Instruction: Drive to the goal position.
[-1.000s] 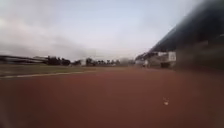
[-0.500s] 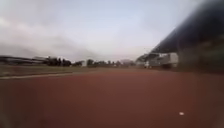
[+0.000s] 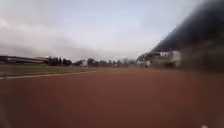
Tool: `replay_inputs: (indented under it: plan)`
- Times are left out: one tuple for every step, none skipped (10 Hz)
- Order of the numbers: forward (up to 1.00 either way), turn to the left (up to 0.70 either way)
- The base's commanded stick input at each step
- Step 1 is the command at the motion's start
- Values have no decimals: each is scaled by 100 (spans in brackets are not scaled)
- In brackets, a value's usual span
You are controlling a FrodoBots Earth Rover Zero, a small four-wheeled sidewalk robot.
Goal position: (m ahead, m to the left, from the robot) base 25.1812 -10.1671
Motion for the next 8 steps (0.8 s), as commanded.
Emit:
replay_inputs:
  plan:
    - [70, -6]
    - [70, -19]
    - [70, -27]
    - [70, -27]
    - [70, -27]
    - [70, -27]
    - [70, -27]
    - [70, -27]
